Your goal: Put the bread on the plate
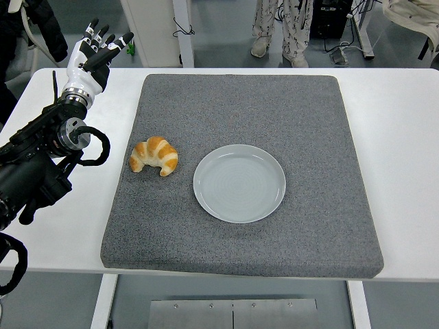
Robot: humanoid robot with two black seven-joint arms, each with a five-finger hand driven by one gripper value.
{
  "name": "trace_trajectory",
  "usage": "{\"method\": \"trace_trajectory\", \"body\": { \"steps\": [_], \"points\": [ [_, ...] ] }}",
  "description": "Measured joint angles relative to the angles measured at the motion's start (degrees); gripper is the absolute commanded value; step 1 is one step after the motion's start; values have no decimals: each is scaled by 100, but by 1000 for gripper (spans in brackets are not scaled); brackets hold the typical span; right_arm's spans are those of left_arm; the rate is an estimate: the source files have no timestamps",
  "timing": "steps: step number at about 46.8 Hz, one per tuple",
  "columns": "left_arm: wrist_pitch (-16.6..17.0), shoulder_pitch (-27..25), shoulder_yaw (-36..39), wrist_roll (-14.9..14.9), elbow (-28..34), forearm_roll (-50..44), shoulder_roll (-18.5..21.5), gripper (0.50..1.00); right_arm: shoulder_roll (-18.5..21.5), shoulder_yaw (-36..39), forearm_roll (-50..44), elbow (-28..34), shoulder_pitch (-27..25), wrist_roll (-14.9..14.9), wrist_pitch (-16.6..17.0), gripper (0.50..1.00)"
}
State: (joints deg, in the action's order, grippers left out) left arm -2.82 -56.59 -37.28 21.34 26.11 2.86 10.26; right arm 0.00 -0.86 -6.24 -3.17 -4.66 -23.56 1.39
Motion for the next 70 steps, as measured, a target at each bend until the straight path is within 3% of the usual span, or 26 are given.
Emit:
{"method": "trace_trajectory", "body": {
  "steps": [22,31,42,54,61,70],
  "points": [
    [0,-280,1143,-92,380,701,266,999,0,1,0,0,1,0,1,1000],
    [2,-332,1187,-481,1043,1255,869,999,0,3,0,0,0,0,2,1000],
    [10,-336,1206,-659,1669,2622,1384,999,0,3,0,0,0,0,2,1000],
    [10,-266,1236,-689,2544,3758,2149,999,0,3,0,1,1,0,1,1000],
    [11,-249,1654,-693,3177,4047,2602,999,0,1,0,1,0,0,2,1000],
    [24,-246,1974,-694,3574,4462,2780,999,0,2,0,1,-1,0,2,1000]
  ]
}}
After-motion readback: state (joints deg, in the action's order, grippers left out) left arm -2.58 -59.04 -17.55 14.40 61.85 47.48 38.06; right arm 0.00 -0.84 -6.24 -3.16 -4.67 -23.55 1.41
